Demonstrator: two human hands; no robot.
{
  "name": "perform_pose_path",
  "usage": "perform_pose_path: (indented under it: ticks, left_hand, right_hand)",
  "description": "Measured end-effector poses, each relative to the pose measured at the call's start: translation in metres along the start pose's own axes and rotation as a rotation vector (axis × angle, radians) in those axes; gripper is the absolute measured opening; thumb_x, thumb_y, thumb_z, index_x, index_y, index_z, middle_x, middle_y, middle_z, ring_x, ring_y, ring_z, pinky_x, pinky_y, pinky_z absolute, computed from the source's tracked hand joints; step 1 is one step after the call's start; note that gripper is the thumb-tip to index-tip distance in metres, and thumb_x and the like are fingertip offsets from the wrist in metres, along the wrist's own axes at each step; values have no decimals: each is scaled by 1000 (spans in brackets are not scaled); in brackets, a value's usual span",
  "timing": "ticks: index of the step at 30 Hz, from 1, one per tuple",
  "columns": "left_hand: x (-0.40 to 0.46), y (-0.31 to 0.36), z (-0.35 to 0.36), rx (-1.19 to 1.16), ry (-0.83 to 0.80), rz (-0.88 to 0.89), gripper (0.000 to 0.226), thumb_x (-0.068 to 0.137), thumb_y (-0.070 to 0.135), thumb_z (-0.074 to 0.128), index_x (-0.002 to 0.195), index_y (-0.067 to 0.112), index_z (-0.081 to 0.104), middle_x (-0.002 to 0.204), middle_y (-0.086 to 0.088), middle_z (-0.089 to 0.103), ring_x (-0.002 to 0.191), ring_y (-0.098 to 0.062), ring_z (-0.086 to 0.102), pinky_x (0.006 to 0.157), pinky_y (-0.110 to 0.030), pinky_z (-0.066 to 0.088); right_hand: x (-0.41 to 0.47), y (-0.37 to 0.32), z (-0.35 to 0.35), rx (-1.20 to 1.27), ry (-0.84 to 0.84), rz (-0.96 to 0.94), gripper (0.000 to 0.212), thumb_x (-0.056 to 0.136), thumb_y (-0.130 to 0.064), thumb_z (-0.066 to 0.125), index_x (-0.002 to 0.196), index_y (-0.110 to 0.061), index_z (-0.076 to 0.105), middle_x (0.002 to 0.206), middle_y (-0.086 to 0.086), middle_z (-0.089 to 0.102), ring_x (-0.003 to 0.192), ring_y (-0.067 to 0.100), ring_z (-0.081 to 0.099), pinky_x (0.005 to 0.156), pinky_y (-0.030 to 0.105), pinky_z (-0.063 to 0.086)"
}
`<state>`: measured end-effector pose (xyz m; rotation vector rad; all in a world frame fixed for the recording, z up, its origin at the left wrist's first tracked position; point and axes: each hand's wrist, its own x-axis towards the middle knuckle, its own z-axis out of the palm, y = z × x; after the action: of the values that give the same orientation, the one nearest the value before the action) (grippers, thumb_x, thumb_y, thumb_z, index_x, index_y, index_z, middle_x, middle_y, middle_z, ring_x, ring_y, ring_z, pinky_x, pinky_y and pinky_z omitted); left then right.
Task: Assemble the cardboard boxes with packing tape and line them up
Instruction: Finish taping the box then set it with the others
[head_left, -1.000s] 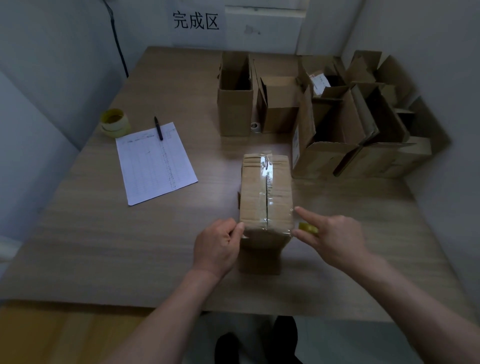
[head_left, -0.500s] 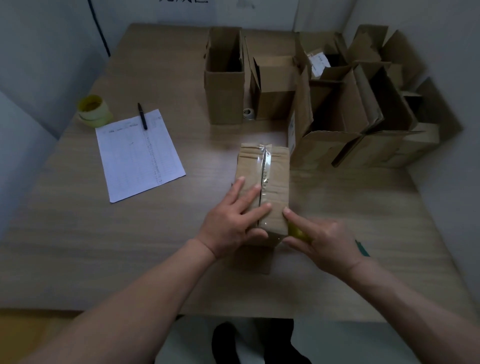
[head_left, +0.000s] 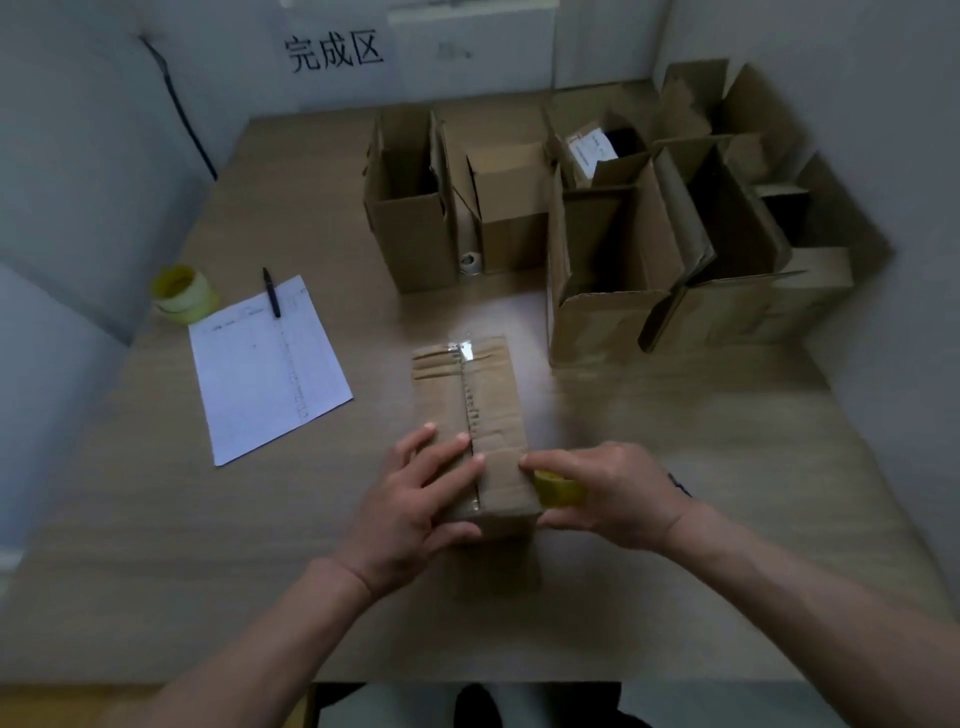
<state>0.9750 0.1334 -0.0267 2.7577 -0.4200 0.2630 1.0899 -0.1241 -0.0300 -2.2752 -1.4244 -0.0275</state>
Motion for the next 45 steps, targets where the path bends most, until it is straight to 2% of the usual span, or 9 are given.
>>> perform_pose_path:
  ticks: [9, 15, 19, 23, 26, 32, 37, 42, 45]
  left_hand:
    - [21, 19, -27, 377, -351, -72, 107, 62, 66, 74, 150, 28, 27, 137, -4, 42, 121, -31, 41, 87, -46, 49]
    - [60, 55, -36, 309, -514, 73, 108, 74, 82, 44, 155, 28, -3, 163, 1, -9, 148, -27, -19, 119, -49, -5]
    - [89, 58, -25, 231, -412, 258, 82, 81, 75, 48, 143, 22, 38, 141, -2, 44, 132, -24, 34, 113, -44, 33]
    - [96, 48, -26, 192, -330, 339, 49, 78, 71, 50, 107, 32, 57, 106, 6, 43, 101, -14, 36, 80, -27, 37]
    - [88, 35, -26, 109, -347, 337, 46, 75, 68, 57, 102, 31, 54, 105, 9, 41, 97, -10, 33, 83, -21, 31]
    - [93, 27, -26, -68, -470, 164, 88, 70, 72, 64, 141, 29, 33, 116, 7, 44, 106, -11, 37, 98, -29, 35]
    - [125, 38, -7, 132, -652, 142, 78, 81, 80, 43, 147, 53, 11, 92, 4, 63, 89, -16, 56, 74, -33, 42]
    - [153, 36, 3, -102, -923, -93, 29, 76, 63, 67, 103, 57, 58, 87, 13, 68, 87, -10, 63, 82, -33, 52]
    - [152, 32, 7, -208, -874, -163, 19, 72, 52, 78, 66, 54, 60, 67, 17, 62, 74, -10, 61, 68, -28, 47]
  right_hand:
    - [3, -1, -6, 102, -123, 48, 57, 84, -62, 56, 135, -41, 37, 116, -8, 67, 95, 14, 66, 81, 31, 55]
    - [-8, -15, -11, 220, -136, 304, 78, 74, -63, 69, 138, -44, 30, 122, -16, 55, 107, 3, 49, 97, 26, 34]
    - [-32, -19, -12, 363, -71, 526, 57, 75, -59, 63, 125, -41, 44, 111, -17, 53, 103, 3, 47, 95, 29, 38]
    - [-54, -25, -8, 275, -112, 661, 26, 78, -66, 50, 92, -44, 51, 97, -16, 53, 97, 5, 47, 90, 35, 44]
    - [-49, -31, -13, 337, -148, 690, 24, 78, -63, 58, 91, -42, 61, 96, -17, 52, 93, 2, 51, 86, 31, 47]
    - [-12, -20, -45, 235, -190, 810, 35, 77, -47, 75, 108, -32, 73, 91, -15, 66, 85, 8, 60, 77, 27, 51]
    - [15, -18, -60, 142, -211, 752, 29, 78, -38, 79, 105, -29, 73, 78, -19, 49, 82, 4, 52, 73, 26, 44]
    - [19, -12, -53, -2, -190, 606, 28, 77, -47, 78, 99, -30, 71, 88, -12, 51, 92, 10, 45, 72, 29, 44]
    - [2, -11, -43, -2, -5, 524, 34, 77, -48, 74, 102, -27, 68, 109, -5, 58, 108, 12, 48, 85, 28, 48]
